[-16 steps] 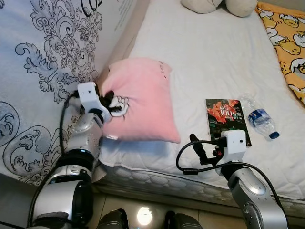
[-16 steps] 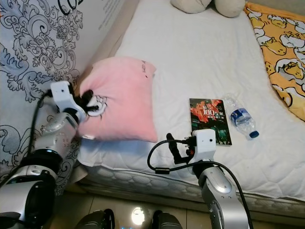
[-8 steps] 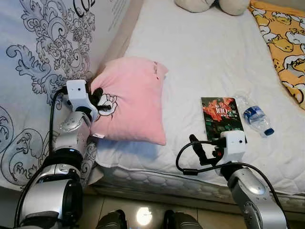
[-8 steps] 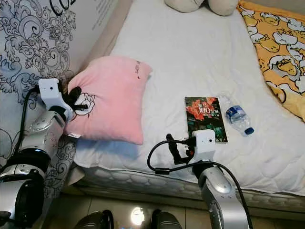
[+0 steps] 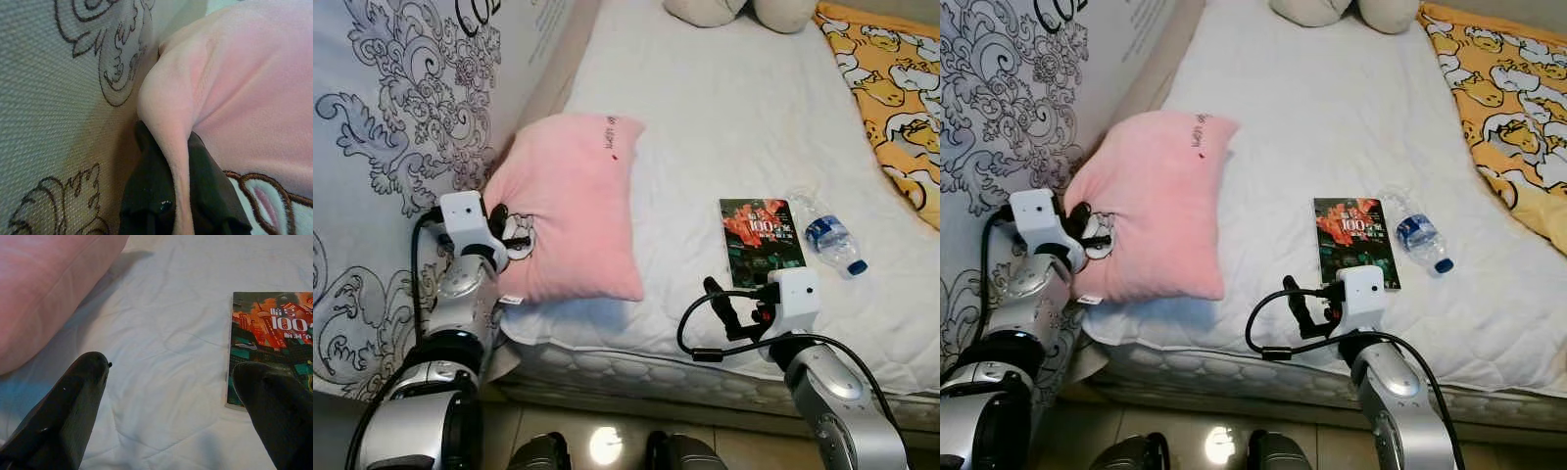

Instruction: Clean up the room

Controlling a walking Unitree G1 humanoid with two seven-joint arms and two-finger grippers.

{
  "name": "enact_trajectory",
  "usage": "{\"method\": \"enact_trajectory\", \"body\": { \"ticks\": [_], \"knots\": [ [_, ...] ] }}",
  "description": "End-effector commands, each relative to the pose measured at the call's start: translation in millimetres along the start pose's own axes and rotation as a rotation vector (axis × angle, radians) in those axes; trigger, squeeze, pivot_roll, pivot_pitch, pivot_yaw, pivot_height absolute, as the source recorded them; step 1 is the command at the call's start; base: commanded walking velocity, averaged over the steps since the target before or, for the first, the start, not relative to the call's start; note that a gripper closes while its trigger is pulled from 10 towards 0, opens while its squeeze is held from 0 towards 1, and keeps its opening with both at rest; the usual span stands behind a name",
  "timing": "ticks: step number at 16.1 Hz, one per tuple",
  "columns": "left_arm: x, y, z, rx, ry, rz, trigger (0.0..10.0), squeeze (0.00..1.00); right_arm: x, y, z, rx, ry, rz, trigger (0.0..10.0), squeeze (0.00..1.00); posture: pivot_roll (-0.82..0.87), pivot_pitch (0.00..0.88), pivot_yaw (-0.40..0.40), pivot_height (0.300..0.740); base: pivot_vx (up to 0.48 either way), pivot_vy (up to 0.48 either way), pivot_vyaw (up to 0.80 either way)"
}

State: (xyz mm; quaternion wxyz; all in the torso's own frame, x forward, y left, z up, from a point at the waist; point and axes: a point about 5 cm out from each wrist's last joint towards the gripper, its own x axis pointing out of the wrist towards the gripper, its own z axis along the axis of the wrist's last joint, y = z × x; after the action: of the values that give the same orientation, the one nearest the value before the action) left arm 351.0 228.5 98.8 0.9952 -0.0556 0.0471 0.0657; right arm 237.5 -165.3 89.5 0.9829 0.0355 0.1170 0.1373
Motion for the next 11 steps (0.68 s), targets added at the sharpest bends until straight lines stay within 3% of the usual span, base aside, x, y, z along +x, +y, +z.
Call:
{"method": "enact_trajectory", "body": {
  "ticks": [1, 6, 8, 11],
  "knots": [
    [-3.2, 21.6, 0, 0.051, 0.004, 0.069, 0.0, 0.0, -0.9, -4.8, -2, -0.005, 0.016, -0.01, 10.0, 0.22, -0.15, 0.144, -0.093, 0.74, 0.0, 0.0, 0.0],
    [6.9, 24.3, 30, 0.132, -0.062, -0.002, 0.0, 0.0, -0.7, -3.4, -3, -0.001, 0.015, -0.01, 10.0, 0.22, -0.15, 0.141, -0.081, 0.74, 0.0, 0.0, 0.0],
    [7.9, 17.1, 27, 0.163, -0.047, -0.045, 0.0, 0.0, -2.5, -3.4, -4, 0.002, 0.016, -0.016, 10.0, 0.22, -0.16, 0.142, -0.077, 0.74, 0.0, 0.0, 0.0],
    [5.8, 18.5, 20, 0.249, -0.018, -0.05, 0.0, 0.0, -5.2, -4.3, -5, 0.005, 0.018, -0.026, 10.0, 0.22, -0.16, 0.146, -0.073, 0.74, 0.0, 0.0, 0.0]
  ]
}}
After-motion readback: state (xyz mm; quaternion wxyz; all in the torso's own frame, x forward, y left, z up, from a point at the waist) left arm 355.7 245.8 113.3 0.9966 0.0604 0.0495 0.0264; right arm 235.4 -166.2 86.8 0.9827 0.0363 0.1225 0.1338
